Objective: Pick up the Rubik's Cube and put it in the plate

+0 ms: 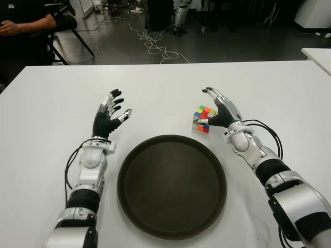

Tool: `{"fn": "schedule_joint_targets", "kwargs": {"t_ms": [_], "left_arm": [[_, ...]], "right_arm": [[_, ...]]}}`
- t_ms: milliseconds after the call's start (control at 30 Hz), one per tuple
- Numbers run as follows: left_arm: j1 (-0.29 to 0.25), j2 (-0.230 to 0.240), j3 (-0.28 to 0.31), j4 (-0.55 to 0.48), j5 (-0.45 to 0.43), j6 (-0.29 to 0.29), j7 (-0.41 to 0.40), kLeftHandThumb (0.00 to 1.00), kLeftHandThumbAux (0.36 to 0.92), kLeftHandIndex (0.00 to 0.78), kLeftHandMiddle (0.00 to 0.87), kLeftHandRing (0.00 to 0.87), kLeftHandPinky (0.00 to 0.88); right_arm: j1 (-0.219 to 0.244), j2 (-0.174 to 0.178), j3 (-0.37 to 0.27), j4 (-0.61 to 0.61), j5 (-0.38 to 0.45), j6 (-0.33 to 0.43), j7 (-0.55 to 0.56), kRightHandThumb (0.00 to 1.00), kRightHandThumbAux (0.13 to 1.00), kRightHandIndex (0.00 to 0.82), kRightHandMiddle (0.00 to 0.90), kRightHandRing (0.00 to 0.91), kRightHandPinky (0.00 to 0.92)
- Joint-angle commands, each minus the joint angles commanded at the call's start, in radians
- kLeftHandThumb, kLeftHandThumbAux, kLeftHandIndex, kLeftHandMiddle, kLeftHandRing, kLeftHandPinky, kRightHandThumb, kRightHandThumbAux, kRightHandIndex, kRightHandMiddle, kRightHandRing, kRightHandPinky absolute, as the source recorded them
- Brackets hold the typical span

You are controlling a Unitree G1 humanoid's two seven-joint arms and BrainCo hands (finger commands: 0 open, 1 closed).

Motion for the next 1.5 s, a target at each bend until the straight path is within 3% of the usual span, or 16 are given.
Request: {"fn": "schedule_joint_targets", "kwargs": {"t_ms": [1500], "left_arm": [[0.009, -0.007, -0.003, -0.027, -0.001, -0.001, 0.007, 0.056, 0.813, 0.111, 0.141, 0.138, 0.136]], "right_arm": [[-0.018, 0.033, 0.001, 0.070, 0.017, 0.087, 0.098, 0.000, 0.733, 0.149, 0.136, 0.163, 0.199]]}}
